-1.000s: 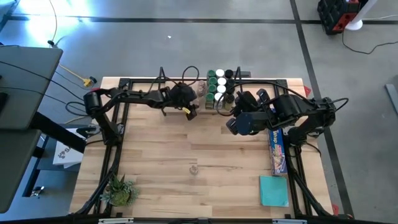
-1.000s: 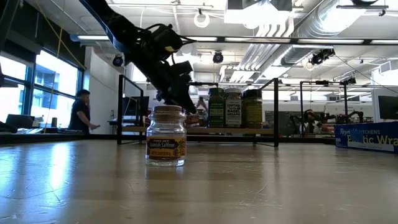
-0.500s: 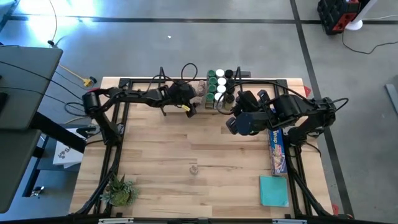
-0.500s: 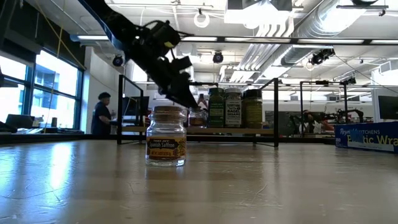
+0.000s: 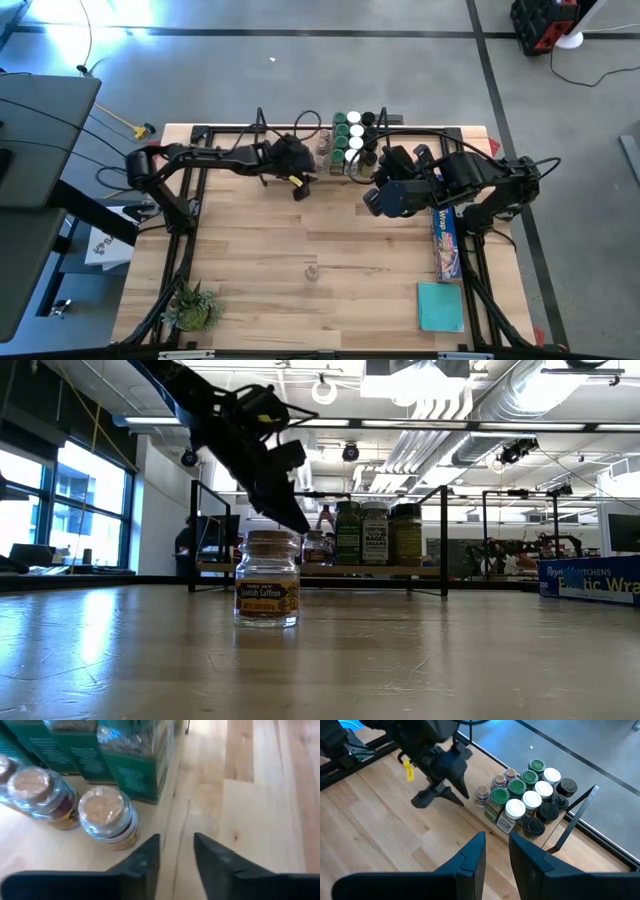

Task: Shelf spices
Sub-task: Put the top brown seasoning bottle on the shelf and align with the other brown seasoning bottles

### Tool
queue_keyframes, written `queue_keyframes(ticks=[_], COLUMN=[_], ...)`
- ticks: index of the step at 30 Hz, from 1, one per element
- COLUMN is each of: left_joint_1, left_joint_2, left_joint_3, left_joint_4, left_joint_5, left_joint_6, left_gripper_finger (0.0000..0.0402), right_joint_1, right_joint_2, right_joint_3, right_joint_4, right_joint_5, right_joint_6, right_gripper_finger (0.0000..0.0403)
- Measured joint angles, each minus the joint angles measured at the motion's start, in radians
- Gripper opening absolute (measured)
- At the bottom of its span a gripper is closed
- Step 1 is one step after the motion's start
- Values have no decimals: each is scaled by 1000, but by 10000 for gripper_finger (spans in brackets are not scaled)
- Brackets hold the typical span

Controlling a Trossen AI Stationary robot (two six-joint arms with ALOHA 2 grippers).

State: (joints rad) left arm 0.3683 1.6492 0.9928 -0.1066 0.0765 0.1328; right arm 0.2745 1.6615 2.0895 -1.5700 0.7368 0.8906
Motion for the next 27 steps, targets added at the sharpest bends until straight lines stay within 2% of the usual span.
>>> queue_keyframes(ticks=[4,8,17,27], left_joint_1=[1,14,40,49], left_joint_2=[49,94,138,139], left_joint_3=[0,0,0,-1], left_joint_4=[40,116,190,247], left_joint_5=[-1,-7,-11,-8], left_joint_6=[55,86,100,218], left_gripper_finger=[50,7,7,1], right_joint_1=[0,0,0,0], right_joint_2=[0,0,0,0], right_joint_3=[0,0,0,0], right_joint_4=[0,0,0,-1], right_joint_5=[-2,-8,-13,-8], right_joint_6=[2,8,26,25], right_gripper_finger=[78,78,78,78])
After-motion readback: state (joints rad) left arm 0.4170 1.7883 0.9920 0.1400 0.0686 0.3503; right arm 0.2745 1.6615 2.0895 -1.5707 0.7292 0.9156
